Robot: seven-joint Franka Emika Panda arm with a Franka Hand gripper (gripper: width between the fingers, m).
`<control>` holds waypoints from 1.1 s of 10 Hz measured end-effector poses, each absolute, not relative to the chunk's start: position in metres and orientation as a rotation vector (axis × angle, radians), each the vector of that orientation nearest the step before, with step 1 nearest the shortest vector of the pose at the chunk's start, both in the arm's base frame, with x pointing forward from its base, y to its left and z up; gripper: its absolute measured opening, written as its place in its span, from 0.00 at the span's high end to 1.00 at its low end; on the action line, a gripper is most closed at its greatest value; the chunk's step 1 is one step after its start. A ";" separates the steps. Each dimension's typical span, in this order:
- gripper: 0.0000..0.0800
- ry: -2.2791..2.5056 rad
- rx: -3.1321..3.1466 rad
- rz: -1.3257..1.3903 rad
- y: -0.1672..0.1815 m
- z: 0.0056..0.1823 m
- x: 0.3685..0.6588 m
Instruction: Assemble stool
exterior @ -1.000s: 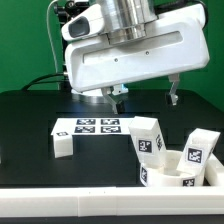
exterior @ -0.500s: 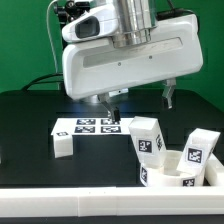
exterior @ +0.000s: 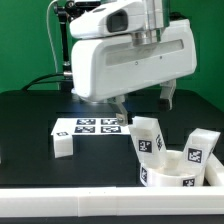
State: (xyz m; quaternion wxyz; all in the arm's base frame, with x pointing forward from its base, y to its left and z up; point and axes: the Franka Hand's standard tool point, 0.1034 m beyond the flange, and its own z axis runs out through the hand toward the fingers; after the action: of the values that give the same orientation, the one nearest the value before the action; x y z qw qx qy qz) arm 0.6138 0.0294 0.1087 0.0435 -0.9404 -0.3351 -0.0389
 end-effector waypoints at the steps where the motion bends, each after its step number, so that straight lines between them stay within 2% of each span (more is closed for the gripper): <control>1: 0.19 -1.143 -2.840 -0.115 0.030 0.106 0.614; 4: 0.19 -1.349 -2.759 -0.098 0.030 0.097 0.611; 9: 0.22 -1.286 -2.775 -0.073 0.039 0.087 0.607; 10: 0.49 -1.284 -2.776 -0.073 0.038 0.087 0.607; 11: 0.58 -1.282 -2.777 -0.073 0.038 0.087 0.607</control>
Offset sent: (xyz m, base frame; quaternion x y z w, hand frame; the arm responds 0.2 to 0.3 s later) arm 0.0015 0.0082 -0.0107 0.0028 -0.0013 -0.1497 0.9887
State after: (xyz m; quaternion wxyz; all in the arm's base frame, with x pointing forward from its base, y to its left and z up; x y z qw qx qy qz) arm 0.6067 0.0376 0.0867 0.0409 -0.9069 -0.4188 -0.0238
